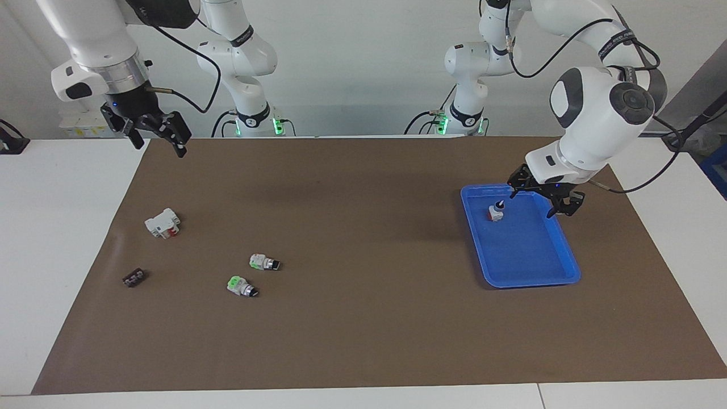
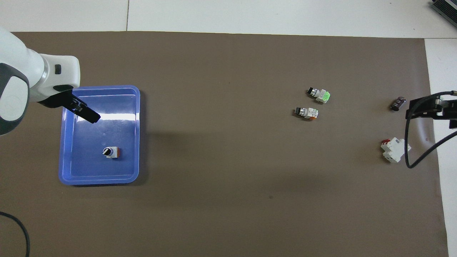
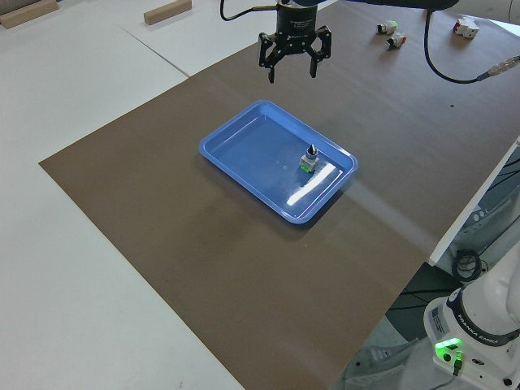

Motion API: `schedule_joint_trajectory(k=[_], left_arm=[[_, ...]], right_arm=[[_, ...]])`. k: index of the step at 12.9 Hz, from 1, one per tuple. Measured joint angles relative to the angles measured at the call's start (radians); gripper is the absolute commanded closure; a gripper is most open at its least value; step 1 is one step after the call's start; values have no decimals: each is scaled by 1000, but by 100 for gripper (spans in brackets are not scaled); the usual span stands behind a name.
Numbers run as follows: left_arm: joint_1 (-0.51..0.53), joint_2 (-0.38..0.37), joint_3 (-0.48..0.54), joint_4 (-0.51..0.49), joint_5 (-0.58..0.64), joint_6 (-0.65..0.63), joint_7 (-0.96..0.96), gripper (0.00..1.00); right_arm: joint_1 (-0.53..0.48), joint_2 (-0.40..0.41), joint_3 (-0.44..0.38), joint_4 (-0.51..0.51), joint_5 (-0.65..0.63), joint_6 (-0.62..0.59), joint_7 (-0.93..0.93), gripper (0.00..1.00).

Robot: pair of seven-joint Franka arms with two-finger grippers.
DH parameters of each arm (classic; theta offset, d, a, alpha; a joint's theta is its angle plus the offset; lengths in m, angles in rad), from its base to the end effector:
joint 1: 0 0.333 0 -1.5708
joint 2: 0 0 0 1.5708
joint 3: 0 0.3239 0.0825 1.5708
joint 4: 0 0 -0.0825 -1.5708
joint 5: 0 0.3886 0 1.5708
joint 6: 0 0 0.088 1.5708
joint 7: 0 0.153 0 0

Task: Turn and place switch with both arms

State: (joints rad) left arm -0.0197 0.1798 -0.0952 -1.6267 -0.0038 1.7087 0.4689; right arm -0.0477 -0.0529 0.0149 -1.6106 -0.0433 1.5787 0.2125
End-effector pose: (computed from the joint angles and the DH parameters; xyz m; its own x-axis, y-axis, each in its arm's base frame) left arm 0.6050 -0.0671 0.4660 0.8313 -0.5504 -0.0770 -0.5470 -0.8348 0.0622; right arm 0.5434 -0.0242 0.5974 0.9697 -0.2423 0.0298 -0.2433 -0.9692 0.0386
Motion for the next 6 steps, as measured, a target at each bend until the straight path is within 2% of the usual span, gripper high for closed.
schedule_joint_trajectory(k=[3,6], left_arm=[[-2,-72,-8,-42,1,0,-292,0],[-11,-143,-23,-53,1,-2,-386,0]], right_arm=[[0,-1,0,-2,0,0,0,0],[0,-2,0,-3,0,0,0,0]])
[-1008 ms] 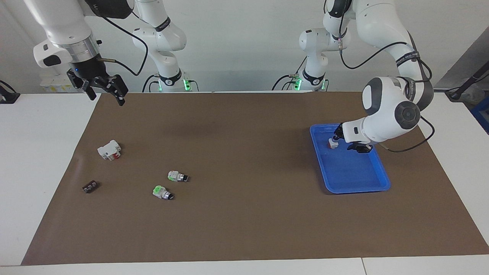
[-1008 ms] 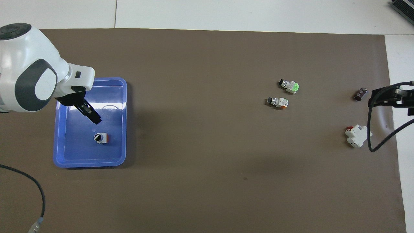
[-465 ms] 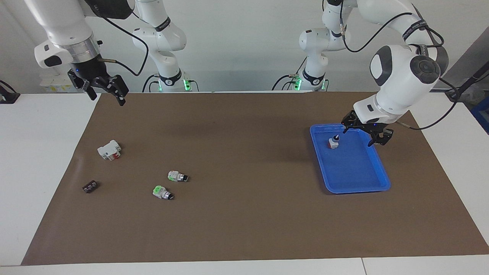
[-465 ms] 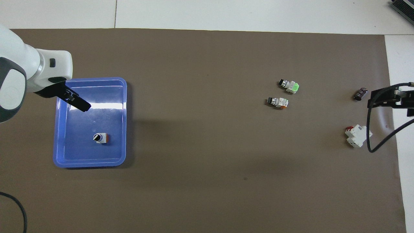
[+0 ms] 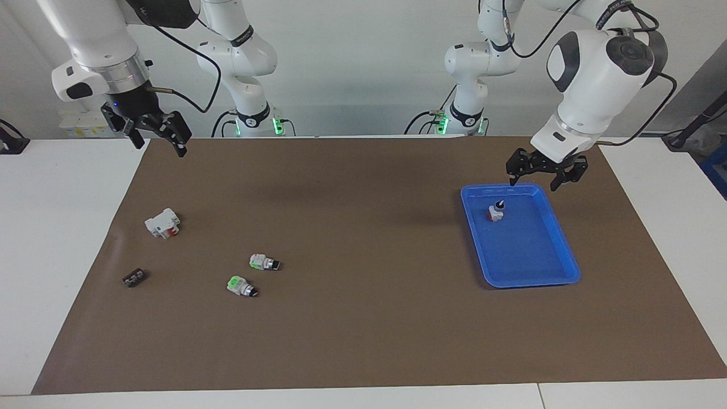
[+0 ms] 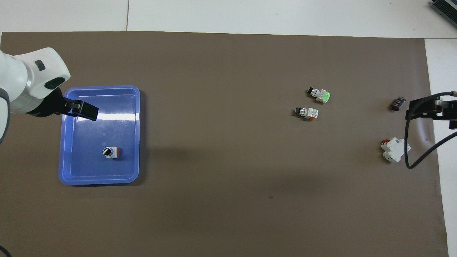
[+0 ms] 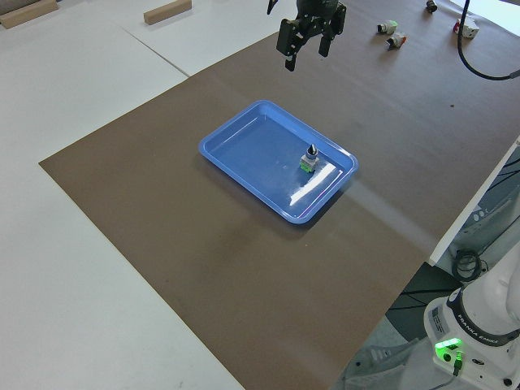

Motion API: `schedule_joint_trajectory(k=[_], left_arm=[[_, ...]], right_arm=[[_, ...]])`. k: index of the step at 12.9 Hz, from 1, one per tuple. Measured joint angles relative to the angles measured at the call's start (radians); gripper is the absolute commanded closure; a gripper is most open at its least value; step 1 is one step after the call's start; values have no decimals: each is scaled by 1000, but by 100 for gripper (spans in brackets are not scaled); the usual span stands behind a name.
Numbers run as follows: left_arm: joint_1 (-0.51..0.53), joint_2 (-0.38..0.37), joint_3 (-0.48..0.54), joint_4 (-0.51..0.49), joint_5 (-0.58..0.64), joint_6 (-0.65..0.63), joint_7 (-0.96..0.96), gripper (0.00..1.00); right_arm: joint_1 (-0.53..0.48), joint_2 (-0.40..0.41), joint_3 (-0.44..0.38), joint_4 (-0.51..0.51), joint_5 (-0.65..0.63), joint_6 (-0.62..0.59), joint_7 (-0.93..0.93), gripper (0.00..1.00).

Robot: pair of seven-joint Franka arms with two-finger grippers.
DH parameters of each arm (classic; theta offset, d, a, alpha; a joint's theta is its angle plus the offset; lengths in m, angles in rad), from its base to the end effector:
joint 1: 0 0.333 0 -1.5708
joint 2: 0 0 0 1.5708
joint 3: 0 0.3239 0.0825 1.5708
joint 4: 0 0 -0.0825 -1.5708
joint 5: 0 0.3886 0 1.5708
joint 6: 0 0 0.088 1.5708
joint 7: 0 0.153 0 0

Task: Turn and place switch with both arms

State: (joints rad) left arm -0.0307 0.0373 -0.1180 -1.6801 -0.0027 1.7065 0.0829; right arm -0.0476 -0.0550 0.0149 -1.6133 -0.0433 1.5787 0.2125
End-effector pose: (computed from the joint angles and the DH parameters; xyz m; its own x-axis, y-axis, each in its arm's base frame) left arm 0.5710 -0.0850 0.5246 0.9733 -0.2291 -0.0100 -0.2291 -0.9734 0.0079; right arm 0.5427 -0.0241 0.5973 0.9698 -0.2422 0.0292 -0.2432 -0.9692 0.0388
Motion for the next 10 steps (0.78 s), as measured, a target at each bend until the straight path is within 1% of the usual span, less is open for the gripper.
schedule_joint_trajectory(k=[1,3,6,10], left_arm=[[-7,-16,-2,7,0,-5,-9,0],[-12,-27,-3,58,-6,-37,-18,0],[-10,-26,11,144,-42,-138,-26,0],[-3,-16,21,198,-43,-198,-26,0]], right_arm=[[0,0,0,0,0,0,0,0],[0,0,0,0,0,0,0,0],[0,0,0,-1,0,0,0,0],[0,0,0,-1,0,0,0,0]])
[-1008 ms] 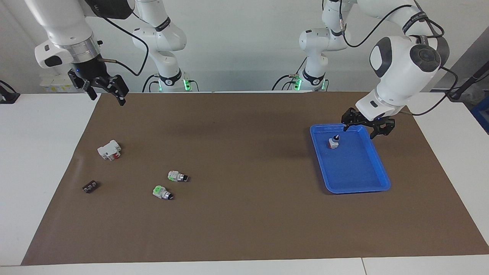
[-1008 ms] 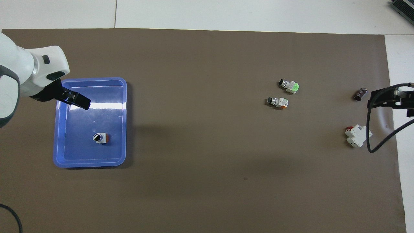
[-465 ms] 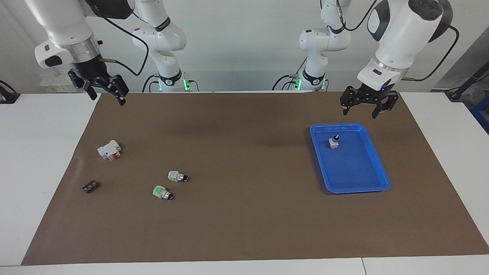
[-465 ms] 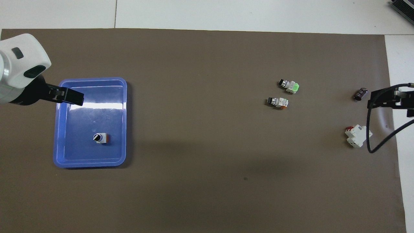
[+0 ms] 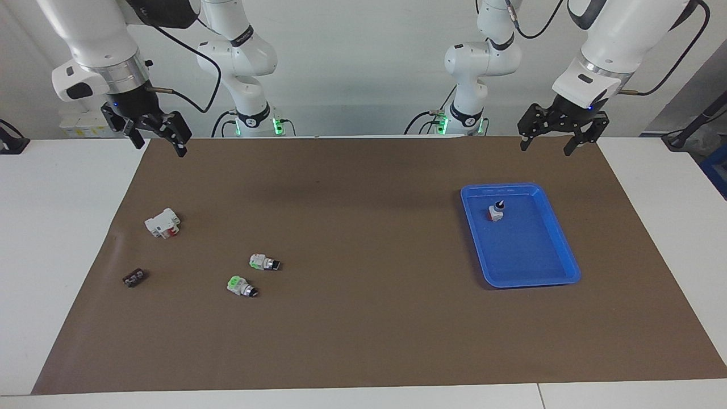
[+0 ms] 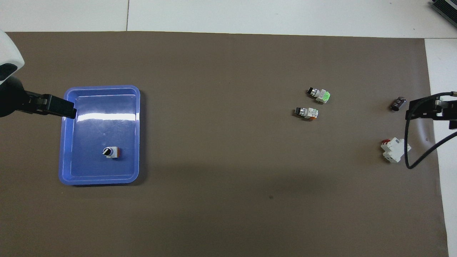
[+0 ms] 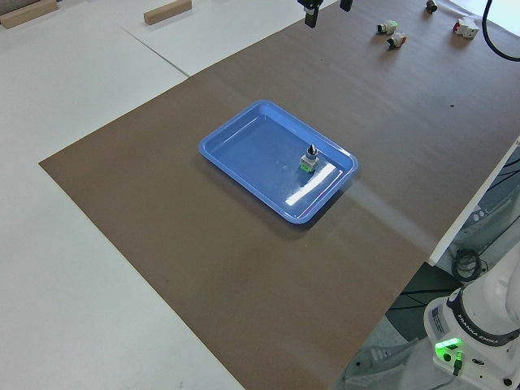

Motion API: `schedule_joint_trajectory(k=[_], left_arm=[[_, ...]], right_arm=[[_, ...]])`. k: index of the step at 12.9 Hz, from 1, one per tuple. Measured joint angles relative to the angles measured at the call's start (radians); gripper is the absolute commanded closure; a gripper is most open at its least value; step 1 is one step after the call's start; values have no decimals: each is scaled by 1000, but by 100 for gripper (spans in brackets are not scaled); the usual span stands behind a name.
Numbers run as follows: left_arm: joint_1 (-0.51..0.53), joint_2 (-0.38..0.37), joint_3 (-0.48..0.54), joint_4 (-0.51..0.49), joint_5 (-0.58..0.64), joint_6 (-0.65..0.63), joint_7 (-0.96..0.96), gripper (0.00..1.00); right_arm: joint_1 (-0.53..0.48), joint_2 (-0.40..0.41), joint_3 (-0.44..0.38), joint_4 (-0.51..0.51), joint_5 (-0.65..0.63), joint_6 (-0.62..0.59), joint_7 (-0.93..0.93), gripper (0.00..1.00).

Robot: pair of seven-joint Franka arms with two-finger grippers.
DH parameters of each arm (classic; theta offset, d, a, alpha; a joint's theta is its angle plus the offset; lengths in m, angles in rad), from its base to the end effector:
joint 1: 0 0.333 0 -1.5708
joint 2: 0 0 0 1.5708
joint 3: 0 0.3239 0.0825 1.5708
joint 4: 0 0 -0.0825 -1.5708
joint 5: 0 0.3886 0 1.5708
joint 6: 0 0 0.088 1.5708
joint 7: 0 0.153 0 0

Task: Turn and place switch with both arms

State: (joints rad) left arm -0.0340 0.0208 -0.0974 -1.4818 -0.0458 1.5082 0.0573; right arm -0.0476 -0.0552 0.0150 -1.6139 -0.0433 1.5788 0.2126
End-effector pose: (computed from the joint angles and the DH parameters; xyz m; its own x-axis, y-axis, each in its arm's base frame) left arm 0.5544 -0.0800 0.6116 0.9817 -0.1903 0.0085 -0.1905 -0.9806 0.0473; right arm 0.5426 -0.0241 0.5971 0.9698 -0.2422 0.0289 -0.2432 -0.9692 0.0389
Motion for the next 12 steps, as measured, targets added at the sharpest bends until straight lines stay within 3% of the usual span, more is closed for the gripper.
schedule_joint_trajectory(k=[12], left_arm=[[40,0,11,19,0,-10,-4,0]], right_arm=[[0,-2,0,0,0,0,0,0]])
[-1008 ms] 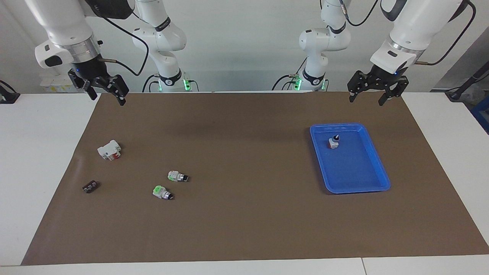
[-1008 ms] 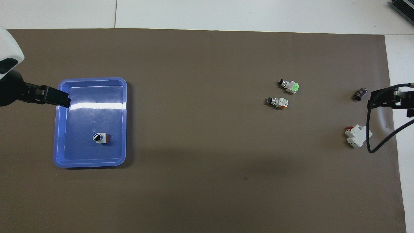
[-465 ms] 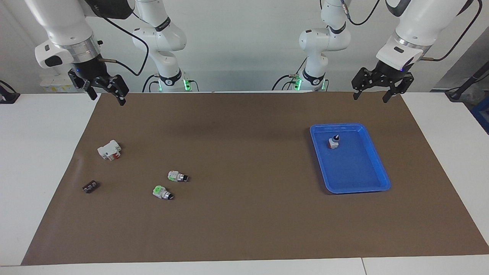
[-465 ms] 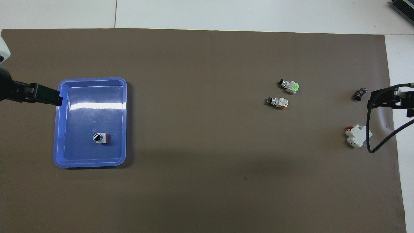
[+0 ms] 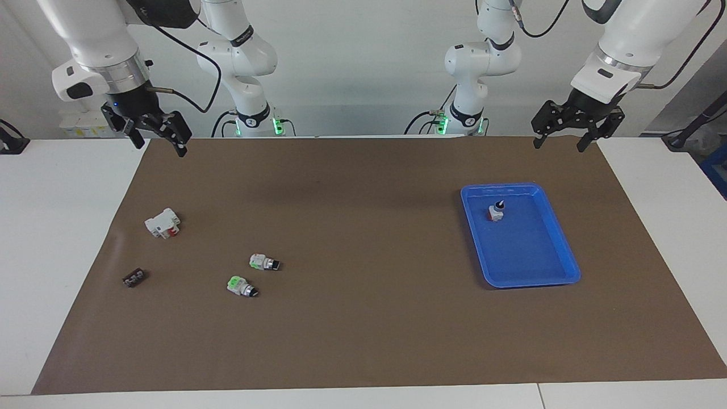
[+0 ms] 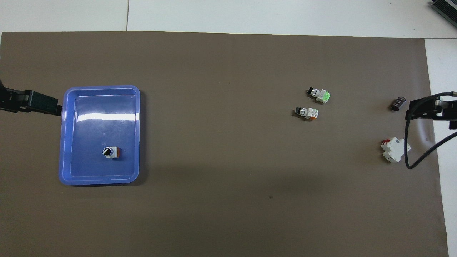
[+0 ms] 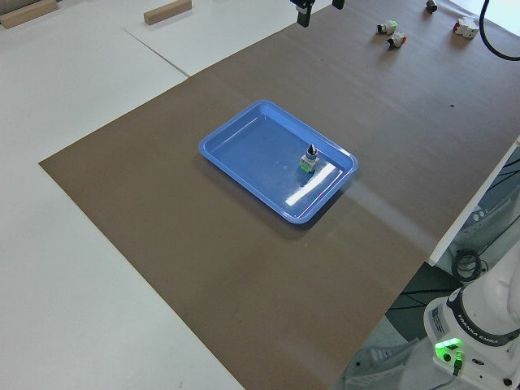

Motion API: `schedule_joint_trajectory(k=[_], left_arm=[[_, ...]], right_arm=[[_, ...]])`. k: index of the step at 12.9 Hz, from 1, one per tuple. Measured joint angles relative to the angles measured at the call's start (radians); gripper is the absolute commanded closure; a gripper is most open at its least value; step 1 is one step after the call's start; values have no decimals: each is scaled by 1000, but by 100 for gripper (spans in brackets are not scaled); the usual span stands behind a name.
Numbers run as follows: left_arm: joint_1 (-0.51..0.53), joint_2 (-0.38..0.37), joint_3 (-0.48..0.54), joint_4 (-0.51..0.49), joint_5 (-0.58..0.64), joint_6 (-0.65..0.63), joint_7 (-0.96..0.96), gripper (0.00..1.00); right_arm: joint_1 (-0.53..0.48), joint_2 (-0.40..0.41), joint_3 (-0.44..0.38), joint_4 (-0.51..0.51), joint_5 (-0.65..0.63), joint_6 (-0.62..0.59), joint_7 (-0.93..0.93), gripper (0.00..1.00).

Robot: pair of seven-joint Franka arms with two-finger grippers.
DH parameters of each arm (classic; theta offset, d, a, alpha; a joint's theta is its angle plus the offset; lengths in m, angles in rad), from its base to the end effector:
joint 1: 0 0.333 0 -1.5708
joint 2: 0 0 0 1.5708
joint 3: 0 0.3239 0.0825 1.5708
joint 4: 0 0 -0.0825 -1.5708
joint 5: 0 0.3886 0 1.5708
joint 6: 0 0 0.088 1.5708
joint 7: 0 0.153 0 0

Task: Turn and place switch with both arms

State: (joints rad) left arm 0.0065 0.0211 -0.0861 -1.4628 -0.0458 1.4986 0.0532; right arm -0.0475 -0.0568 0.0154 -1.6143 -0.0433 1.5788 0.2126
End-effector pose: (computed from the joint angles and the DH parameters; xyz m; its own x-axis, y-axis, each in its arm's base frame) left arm 0.5572 -0.0512 0.6195 0.9906 -0.1356 0.0174 -0.1362 -0.9896 0.0466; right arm 0.5422 -0.0238 0.5978 0.9699 -0.2417 0.0301 -0.2428 -0.9693 0.0387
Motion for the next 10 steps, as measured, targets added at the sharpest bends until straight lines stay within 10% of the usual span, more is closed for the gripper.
schedule_joint_trajectory(k=[10], left_arm=[[-54,0,68,3,0,-50,0,0]], right_arm=[[6,-1,17,0,0,0,0,0]])
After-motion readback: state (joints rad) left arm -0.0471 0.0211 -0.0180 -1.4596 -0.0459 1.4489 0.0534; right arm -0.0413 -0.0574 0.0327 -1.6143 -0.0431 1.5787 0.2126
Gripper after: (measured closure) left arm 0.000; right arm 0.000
